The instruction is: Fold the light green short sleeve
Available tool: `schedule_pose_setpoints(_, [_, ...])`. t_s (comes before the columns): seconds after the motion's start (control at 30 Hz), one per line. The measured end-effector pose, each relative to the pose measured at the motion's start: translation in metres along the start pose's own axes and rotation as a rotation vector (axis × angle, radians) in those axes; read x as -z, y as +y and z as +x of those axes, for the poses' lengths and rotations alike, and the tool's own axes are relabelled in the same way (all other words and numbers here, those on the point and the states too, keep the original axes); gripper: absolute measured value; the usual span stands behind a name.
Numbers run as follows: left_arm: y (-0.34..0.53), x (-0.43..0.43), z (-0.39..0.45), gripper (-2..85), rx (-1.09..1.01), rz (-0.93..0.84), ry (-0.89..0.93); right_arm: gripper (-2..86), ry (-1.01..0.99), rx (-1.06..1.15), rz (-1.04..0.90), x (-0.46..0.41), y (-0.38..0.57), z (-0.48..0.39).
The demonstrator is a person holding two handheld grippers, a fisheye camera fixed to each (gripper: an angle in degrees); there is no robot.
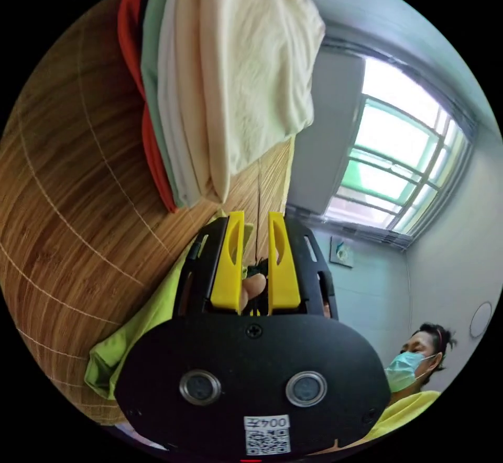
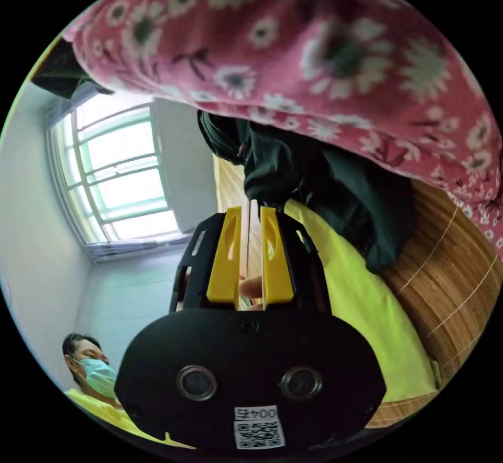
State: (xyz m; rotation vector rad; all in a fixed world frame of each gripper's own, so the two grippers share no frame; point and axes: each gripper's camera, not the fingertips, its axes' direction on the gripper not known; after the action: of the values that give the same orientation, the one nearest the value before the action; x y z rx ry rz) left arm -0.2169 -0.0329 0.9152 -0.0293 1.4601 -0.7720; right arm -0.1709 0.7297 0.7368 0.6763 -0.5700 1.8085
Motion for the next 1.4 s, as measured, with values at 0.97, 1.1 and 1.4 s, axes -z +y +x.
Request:
schedule_pose_setpoints(0.97, [0.171,0.008,0.103,6.5,-1.206,-0.774,-1.04,-0.8,1.087,1.001,-0.828,-0.056,0.326,-0.132])
schedule_pose_setpoints(1.1, [0.172,-0.004,0.108,7.4,-1.318,-0.76,-1.037,-0.8,1.102,0.917,-0.832,-0.038,0.347,-0.132])
schedule_pose_setpoints(1.4, [0.14,-0.018,0.106,2.2,-1.304,-0.841,-0.917,-0.7,1.15,0.915,-0.755,-0.02,0.372,-0.152])
